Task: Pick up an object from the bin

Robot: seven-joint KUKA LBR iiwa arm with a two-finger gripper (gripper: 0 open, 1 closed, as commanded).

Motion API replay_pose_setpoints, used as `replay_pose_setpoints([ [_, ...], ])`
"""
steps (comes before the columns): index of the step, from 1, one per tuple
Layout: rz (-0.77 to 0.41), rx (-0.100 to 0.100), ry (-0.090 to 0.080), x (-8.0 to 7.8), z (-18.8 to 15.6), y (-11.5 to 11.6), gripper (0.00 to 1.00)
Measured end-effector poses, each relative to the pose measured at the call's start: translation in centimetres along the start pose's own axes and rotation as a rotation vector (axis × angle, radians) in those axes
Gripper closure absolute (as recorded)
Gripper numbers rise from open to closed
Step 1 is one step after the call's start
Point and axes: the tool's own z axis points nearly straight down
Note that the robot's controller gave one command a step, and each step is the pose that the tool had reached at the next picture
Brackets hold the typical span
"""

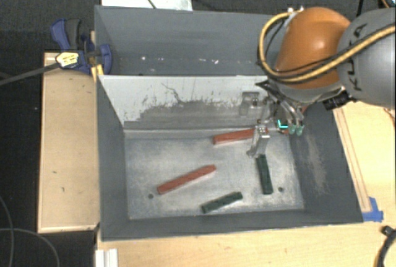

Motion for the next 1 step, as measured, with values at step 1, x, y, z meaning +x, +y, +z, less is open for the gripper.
replay_pose_setpoints([
  [1,-0.151,-0.001,0.001,1.09,10.81,6.92,0.0],
])
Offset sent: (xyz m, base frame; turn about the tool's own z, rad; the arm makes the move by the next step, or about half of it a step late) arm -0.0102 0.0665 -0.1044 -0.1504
